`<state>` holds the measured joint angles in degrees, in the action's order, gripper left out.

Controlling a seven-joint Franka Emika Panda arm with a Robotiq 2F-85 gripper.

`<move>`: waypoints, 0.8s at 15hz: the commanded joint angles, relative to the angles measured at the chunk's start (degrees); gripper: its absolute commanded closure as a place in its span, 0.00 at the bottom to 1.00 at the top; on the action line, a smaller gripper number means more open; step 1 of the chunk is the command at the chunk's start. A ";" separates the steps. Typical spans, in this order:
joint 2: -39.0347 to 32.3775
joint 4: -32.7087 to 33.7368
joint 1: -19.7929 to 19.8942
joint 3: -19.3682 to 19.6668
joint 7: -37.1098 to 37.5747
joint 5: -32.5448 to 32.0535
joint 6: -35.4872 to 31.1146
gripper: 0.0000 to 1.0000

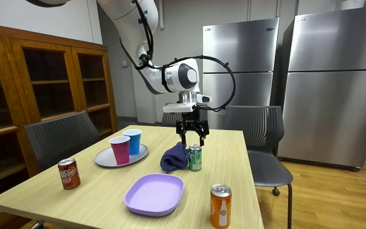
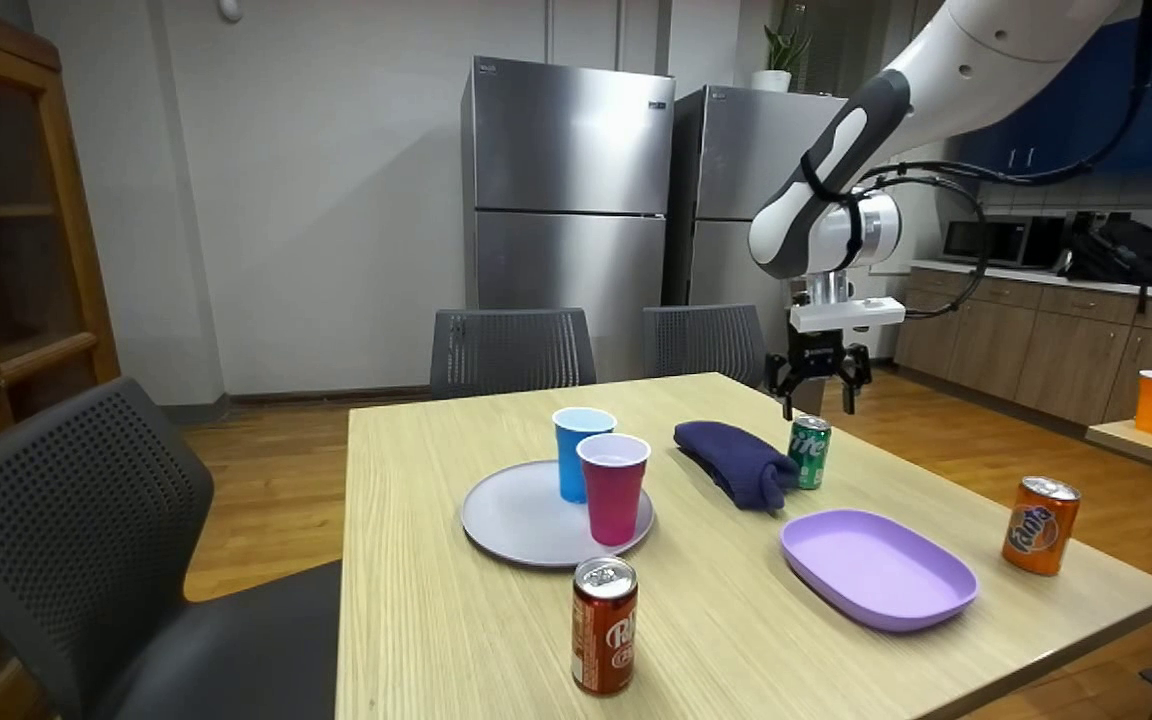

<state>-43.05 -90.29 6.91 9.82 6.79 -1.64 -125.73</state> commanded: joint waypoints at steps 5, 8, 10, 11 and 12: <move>-3.09 2.48 0.43 -0.04 4.02 0.97 -3.93 0.00; -3.25 1.98 0.42 0.21 5.04 1.12 -6.16 0.00; -3.08 1.49 0.50 0.31 5.35 1.27 -7.20 0.00; -3.07 1.39 0.48 0.40 5.44 1.26 -7.58 0.00; -3.04 1.30 0.51 0.43 5.43 1.28 -7.78 0.00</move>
<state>-46.00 -89.28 6.95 10.39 11.11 -1.10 -132.39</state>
